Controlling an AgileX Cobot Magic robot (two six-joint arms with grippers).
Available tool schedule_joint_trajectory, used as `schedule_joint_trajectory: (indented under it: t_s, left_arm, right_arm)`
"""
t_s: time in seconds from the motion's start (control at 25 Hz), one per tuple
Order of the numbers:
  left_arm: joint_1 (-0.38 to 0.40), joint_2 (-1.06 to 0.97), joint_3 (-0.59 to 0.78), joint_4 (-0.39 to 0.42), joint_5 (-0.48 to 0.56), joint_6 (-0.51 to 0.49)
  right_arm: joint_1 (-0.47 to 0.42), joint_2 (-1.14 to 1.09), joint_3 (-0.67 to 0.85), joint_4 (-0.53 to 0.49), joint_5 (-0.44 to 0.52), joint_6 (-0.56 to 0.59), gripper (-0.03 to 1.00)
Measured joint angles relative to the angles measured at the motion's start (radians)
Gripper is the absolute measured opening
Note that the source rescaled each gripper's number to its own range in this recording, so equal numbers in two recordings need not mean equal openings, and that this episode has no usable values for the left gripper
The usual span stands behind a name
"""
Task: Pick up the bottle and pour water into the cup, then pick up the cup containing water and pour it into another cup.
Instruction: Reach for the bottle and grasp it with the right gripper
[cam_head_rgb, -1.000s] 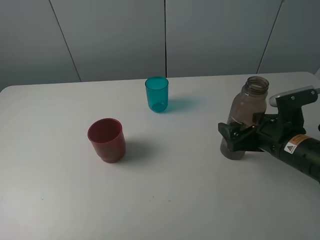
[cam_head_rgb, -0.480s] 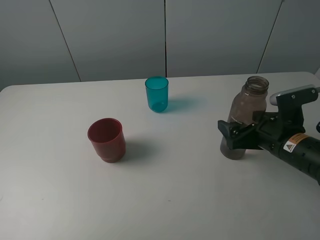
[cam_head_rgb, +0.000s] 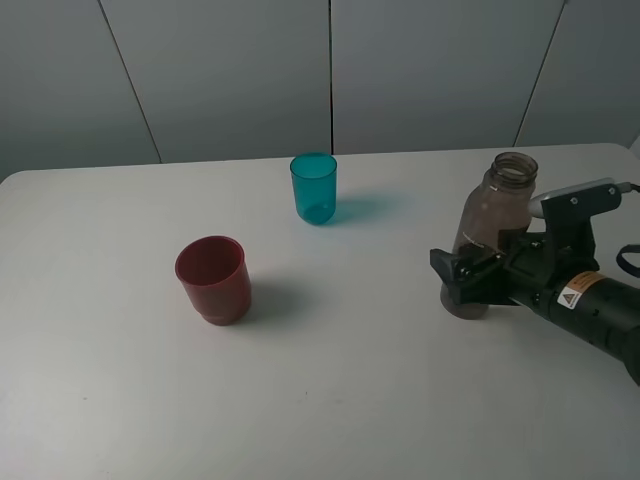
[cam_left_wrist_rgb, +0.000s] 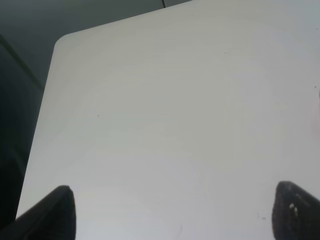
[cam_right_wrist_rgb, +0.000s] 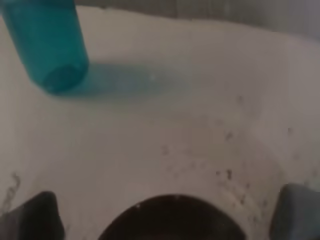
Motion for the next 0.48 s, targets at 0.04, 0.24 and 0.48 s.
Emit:
schedule_joint_trajectory:
  t_s: [0.04, 0.24, 0.48]
  left_arm:
    - [0.000, 0.000, 0.000, 0.000, 0.000, 0.000]
    - [0.000, 0.000, 0.000, 0.000, 0.000, 0.000]
    - [0.000, 0.000, 0.000, 0.000, 0.000, 0.000]
  right_arm:
    - [0.000, 0.004, 0.000, -0.001, -0.002, 0.002, 1.00]
    - [0.000, 0.006, 0.000, -0.001, -0.008, 0.004, 1.00]
    - [0.000, 0.006, 0.000, -0.001, -0.008, 0.007, 1.00]
